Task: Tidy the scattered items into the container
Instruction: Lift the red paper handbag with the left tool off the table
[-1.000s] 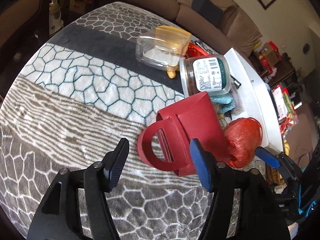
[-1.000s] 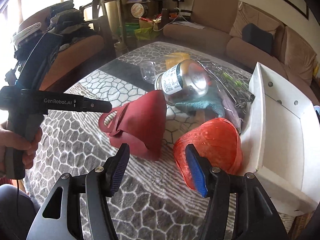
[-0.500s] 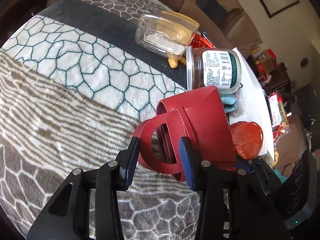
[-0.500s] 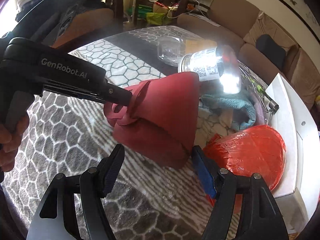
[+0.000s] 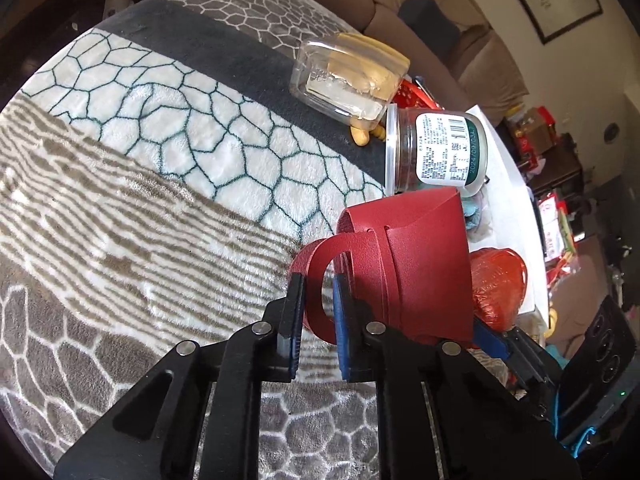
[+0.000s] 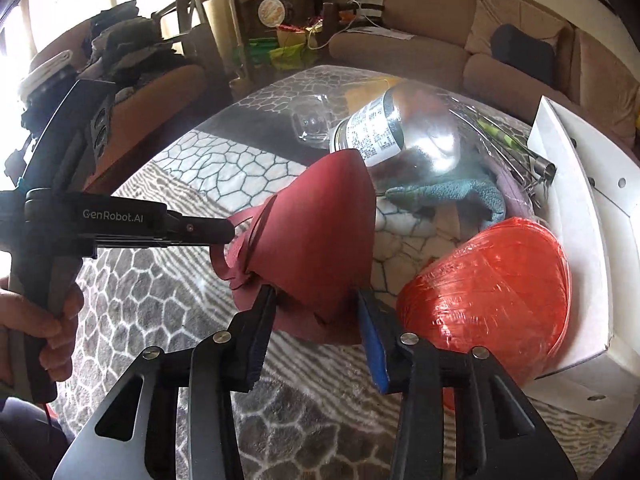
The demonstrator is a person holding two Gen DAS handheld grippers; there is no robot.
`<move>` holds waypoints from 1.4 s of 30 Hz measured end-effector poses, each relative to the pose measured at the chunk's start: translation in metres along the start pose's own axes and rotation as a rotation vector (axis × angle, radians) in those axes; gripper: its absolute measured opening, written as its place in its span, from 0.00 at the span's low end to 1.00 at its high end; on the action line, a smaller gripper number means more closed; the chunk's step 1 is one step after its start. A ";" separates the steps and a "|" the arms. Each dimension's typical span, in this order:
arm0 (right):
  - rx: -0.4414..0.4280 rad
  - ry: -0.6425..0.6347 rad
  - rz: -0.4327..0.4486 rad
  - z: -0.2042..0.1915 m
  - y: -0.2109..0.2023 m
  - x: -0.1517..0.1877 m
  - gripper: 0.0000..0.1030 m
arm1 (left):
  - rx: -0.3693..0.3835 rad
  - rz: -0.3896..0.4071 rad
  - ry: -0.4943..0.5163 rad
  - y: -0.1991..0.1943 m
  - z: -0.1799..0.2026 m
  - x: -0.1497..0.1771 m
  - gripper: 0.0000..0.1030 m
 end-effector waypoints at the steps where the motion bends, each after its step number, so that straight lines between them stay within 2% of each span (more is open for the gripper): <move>1: -0.011 0.003 -0.008 -0.001 0.000 0.003 0.40 | -0.011 -0.002 -0.005 0.001 -0.002 0.000 0.08; 3: -0.022 -0.003 -0.032 -0.005 0.001 0.009 0.39 | -0.002 -0.007 -0.034 0.004 -0.007 0.002 0.08; 5: 0.008 -0.035 -0.046 -0.011 -0.001 0.015 0.41 | 0.039 -0.003 -0.038 0.004 -0.008 0.003 0.08; 7: 0.031 -0.057 -0.040 -0.013 -0.002 0.018 0.44 | 0.028 0.000 -0.031 0.003 -0.008 0.005 0.09; 10: -0.014 -0.004 -0.059 -0.003 0.005 0.014 0.49 | 0.039 -0.016 -0.037 0.006 -0.008 0.003 0.10; 13: -0.081 0.101 -0.039 0.011 0.007 0.005 0.52 | 0.023 -0.037 -0.031 0.016 -0.006 0.002 0.17; 15: -0.091 0.128 -0.021 0.013 0.006 0.000 0.53 | 0.010 -0.038 -0.020 0.020 -0.002 0.001 0.23; 16: -0.085 0.125 -0.029 0.011 0.007 -0.002 0.55 | 0.003 -0.030 -0.019 0.020 0.000 -0.001 0.24; 18: -0.070 0.083 -0.044 0.003 0.008 -0.003 0.66 | -0.013 -0.021 -0.017 0.021 0.002 -0.004 0.21; 19: -0.060 0.062 -0.043 -0.001 0.009 -0.001 0.66 | -0.025 -0.018 -0.010 0.021 0.003 -0.005 0.21; 20: -0.054 0.050 -0.038 -0.003 0.009 0.000 0.66 | -0.043 -0.015 0.005 0.021 0.004 -0.005 0.15; 22: -0.060 0.066 -0.012 0.000 0.007 0.003 0.64 | -0.064 0.006 0.026 0.017 0.007 -0.005 0.14; 24: -0.093 0.108 0.008 0.007 0.004 0.004 0.52 | -0.039 0.028 0.026 0.007 0.010 -0.005 0.11; 27: -0.113 0.135 0.023 0.015 -0.002 0.003 0.42 | 0.000 0.052 0.051 -0.013 0.021 -0.008 0.06; 32: -0.146 0.155 0.053 0.018 -0.017 0.000 0.39 | 0.055 0.093 0.105 -0.053 0.057 -0.018 0.06; 39: -0.180 0.173 0.066 0.011 -0.034 0.004 0.39 | 0.059 0.085 0.168 -0.077 0.105 -0.016 0.06; 42: -0.112 0.133 0.061 0.007 -0.042 0.010 0.43 | 0.067 0.069 0.152 -0.071 0.111 -0.009 0.06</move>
Point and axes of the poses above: each gripper's, at about its wrist camera, not at the fingertips, and y roughly the way its jaws point, z to its right, x to its underside, the point moved 4 cm from there along y, roughly the way its jaws point, and after that the axes turned 13 degrees about -z, right-handed, at the moved point
